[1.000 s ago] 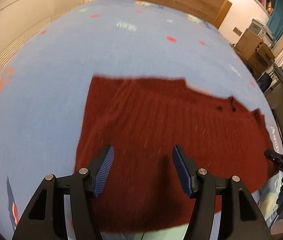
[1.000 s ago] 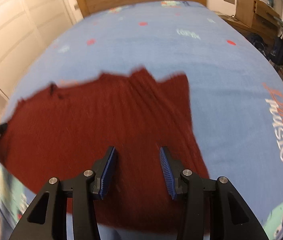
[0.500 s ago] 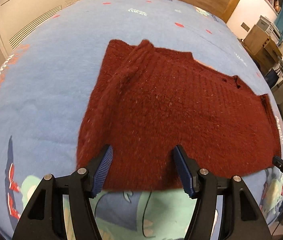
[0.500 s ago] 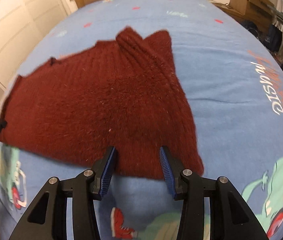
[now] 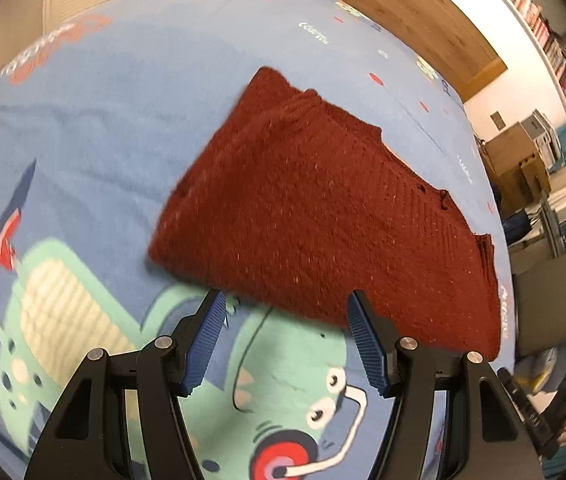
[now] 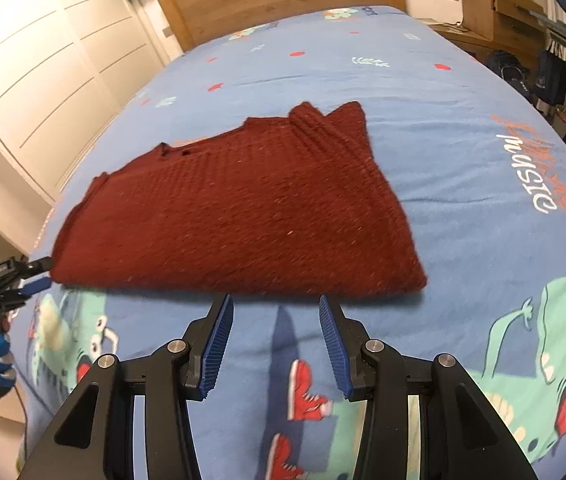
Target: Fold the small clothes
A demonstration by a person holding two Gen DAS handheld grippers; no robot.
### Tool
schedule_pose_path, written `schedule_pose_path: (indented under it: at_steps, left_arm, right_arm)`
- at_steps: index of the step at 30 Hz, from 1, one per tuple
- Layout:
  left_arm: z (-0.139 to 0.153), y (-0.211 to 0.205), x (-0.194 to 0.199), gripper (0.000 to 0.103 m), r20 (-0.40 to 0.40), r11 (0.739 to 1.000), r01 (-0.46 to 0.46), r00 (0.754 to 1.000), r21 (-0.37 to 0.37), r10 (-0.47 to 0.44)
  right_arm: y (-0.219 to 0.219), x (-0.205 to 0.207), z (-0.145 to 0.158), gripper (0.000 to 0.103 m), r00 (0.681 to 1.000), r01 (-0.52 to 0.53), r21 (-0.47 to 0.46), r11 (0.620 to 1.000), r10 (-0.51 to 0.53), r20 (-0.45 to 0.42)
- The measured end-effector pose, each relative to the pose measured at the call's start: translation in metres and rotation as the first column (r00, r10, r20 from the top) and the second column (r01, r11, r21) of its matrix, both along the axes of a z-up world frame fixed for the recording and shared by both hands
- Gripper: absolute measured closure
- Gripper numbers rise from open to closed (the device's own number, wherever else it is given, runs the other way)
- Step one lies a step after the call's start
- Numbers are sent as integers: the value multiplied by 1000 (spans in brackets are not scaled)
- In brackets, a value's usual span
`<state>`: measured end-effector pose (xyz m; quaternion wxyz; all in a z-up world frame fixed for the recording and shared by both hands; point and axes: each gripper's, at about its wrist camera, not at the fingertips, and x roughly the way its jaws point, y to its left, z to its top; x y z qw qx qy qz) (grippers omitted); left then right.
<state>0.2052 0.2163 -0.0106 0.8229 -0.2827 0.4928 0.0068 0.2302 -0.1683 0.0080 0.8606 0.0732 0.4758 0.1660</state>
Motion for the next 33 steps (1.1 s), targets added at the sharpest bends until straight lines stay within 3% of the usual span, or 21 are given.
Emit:
schedule_pose_path:
  at_steps: [9,19,27,33]
  left_arm:
    - [-17,9,-9,43,-19,993,-67,998,-101,65]
    - [-40,30,-3,43,0,962,-128,991,-240,131]
    - [-62,50,1,43,65,906,-201,968,-371,241]
    - [-72,69,16,44,103,815,-228,939,-532,329]
  right_arm:
    - [6,-17,-3,57,1000,-7,22,1000,8,-10]
    - [14,-21,-11,57,999,-22,26,999,22,-23]
    - [22,-20,-19,57,998,-41,17,999,42,-41]
    - [27,-18,-20,57,997,-60,4,998,60,-45]
